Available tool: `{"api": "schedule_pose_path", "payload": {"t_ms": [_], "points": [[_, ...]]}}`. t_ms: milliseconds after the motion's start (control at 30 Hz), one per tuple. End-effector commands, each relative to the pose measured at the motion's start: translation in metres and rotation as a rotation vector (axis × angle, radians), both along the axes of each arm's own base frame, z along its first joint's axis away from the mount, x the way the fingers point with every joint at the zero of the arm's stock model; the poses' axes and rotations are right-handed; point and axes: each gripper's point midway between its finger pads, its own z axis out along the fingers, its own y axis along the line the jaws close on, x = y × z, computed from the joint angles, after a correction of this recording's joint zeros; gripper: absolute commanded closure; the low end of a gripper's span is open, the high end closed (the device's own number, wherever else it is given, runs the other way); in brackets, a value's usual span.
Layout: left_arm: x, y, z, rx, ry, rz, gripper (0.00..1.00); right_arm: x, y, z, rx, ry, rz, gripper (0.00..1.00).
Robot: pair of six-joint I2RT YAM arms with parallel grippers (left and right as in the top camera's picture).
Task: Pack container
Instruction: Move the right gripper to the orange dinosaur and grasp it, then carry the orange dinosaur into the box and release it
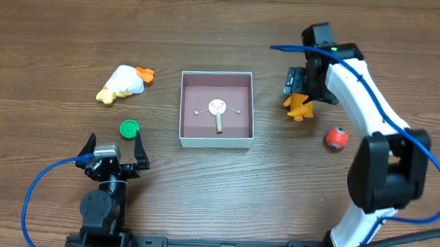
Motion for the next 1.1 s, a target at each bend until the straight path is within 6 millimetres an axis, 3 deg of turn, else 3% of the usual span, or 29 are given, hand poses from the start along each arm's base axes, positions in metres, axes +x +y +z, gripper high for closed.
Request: {"api": "schedule_pose_path", "payload": {"t_ms": [0, 100, 133, 200, 267, 300, 433, 500, 633, 767, 933, 1067], "points": [[0.000, -0.001, 0.001, 0.025, -0.005, -0.008, 0.00, -0.006, 0.006, -0.025, 0.017, 0.068, 0.018, 0.14], [0.000, -0.001, 0.001, 0.025, -0.005, -0.008, 0.00, -0.009, 0.005, -0.033, 0.011, 0.097, 0.018, 0.31], [0.000, -0.001, 0.001, 0.025, -0.005, -0.008, 0.00, -0.009, 0.005, -0.035, 0.010, 0.101, 0.018, 0.47], [0.000, -0.001, 0.001, 0.025, -0.005, -0.008, 0.00, -0.010, 0.005, -0.035, 0.010, 0.103, 0.018, 0.71], [0.000, -0.001, 0.001, 0.025, -0.005, -0.008, 0.00, -0.011, 0.005, -0.035, 0.009, 0.107, 0.017, 0.91], [0.000, -0.001, 0.001, 0.025, -0.005, -0.008, 0.00, -0.012, 0.004, -0.035, 0.008, 0.111, 0.017, 0.96], [0.000, -0.001, 0.001, 0.025, -0.005, -0.008, 0.00, -0.015, 0.003, -0.028, 0.001, 0.111, 0.017, 0.96], [0.000, -0.001, 0.001, 0.025, -0.005, -0.008, 0.00, -0.014, 0.001, -0.014, -0.003, 0.086, 0.012, 0.96], [0.000, -0.001, 0.001, 0.025, -0.005, -0.008, 0.00, -0.009, 0.003, 0.031, 0.015, -0.007, 0.015, 0.96], [0.000, -0.001, 0.001, 0.025, -0.005, -0.008, 0.00, -0.013, 0.010, 0.088, 0.039, -0.142, 0.036, 0.96], [0.000, -0.001, 0.001, 0.025, -0.005, -0.008, 0.00, -0.034, 0.041, 0.134, 0.100, -0.237, 0.118, 0.96], [0.000, -0.001, 0.001, 0.025, -0.005, -0.008, 0.00, -0.053, 0.078, 0.148, 0.128, -0.257, 0.226, 0.96]]}}
